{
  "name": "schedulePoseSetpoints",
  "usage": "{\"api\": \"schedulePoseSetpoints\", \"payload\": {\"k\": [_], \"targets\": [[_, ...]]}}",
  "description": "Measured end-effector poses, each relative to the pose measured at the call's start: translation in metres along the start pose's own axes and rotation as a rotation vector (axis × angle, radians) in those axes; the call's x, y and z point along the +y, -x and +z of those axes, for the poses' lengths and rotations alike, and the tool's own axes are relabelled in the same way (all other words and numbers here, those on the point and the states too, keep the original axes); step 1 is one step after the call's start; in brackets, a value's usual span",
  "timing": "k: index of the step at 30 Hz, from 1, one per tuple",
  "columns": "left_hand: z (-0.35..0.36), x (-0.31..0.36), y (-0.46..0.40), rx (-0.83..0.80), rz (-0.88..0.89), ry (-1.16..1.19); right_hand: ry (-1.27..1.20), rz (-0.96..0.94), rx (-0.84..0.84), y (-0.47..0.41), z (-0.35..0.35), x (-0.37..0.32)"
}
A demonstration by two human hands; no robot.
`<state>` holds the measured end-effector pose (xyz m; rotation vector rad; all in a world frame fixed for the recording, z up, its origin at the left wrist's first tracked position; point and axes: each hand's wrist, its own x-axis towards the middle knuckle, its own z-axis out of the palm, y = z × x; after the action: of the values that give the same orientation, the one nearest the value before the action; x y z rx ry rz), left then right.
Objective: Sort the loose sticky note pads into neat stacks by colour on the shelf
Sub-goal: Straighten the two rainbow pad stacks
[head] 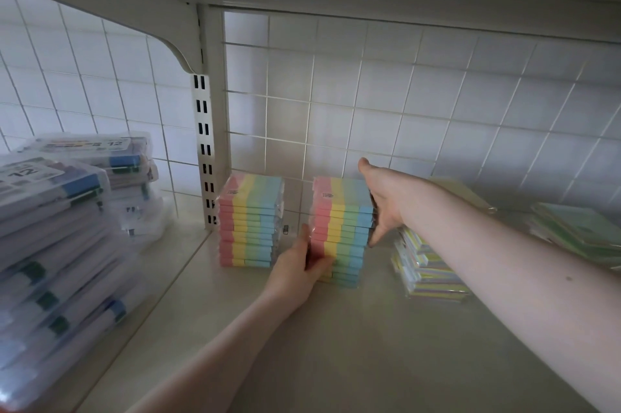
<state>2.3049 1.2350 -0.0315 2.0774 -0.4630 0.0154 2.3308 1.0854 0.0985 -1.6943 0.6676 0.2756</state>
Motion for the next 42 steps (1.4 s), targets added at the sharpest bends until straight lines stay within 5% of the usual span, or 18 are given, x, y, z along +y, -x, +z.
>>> {"api": "schedulePoseSetpoints", "payload": {"k": [23, 30, 42], "targets": [[-0.009, 0.000, 0.005, 0.039, 0.076, -0.135, 0.018, 0.019, 0.007, -0.004, -0.004, 0.005], [-0.007, 0.004, -0.005, -0.001, 0.037, 0.291, 0.003, 0.038, -0.016, -0.001, -0.004, 0.011], [-0.007, 0.020, 0.004, -0.012, 0.019, 0.386, -0.020, 0.061, -0.012, 0.004, 0.000, 0.016]]}}
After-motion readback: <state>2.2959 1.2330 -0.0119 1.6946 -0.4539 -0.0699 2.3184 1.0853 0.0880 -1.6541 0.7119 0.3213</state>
